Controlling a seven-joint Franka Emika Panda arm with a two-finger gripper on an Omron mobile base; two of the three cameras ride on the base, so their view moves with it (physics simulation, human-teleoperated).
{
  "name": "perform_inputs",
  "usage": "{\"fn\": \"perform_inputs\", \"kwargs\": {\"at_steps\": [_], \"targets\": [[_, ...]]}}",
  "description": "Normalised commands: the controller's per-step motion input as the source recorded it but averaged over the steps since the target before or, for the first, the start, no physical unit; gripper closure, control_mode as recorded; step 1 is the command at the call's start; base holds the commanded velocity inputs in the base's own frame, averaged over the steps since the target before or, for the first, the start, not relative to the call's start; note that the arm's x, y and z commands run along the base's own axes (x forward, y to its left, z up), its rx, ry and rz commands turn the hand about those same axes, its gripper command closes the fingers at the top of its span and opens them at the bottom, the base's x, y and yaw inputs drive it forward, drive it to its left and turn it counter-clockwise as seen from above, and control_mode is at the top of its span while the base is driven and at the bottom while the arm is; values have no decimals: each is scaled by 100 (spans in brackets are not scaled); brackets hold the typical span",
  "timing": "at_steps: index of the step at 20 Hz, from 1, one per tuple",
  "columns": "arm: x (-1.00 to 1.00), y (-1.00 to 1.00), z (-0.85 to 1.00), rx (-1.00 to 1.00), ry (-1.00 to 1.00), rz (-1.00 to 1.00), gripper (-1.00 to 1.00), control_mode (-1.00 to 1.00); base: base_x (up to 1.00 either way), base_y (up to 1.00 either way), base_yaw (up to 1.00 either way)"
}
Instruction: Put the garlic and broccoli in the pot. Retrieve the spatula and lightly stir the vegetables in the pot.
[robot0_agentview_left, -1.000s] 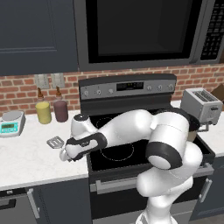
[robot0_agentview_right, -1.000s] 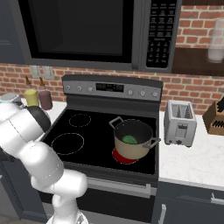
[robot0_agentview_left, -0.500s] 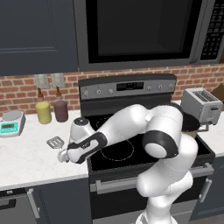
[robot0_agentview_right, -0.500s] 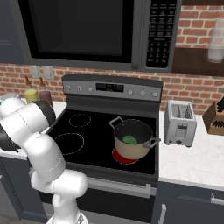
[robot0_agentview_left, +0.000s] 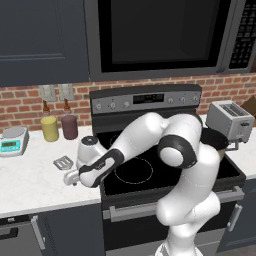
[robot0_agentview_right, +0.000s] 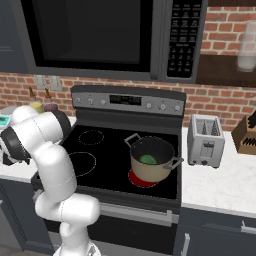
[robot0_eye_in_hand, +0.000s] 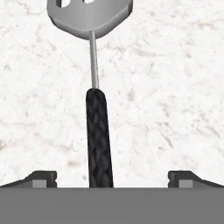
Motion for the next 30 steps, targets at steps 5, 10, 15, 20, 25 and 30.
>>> {"fn": "perform_inputs", "kwargs": {"at_steps": [5, 10, 15, 20, 25, 30], "targets": [[1, 13, -14, 0, 0, 0, 100, -100, 0, 0, 0], [0, 6, -18, 0, 0, -2, 100, -100, 0, 0, 0], [0, 0, -21, 0, 0, -1, 100, -100, 0, 0, 0], [0, 0, -16, 0, 0, -1, 100, -100, 0, 0, 0], [0, 0, -4, 0, 0, 0, 100, -100, 0, 0, 0], [-2, 0, 4, 0, -1, 0, 100, -100, 0, 0, 0]]}}
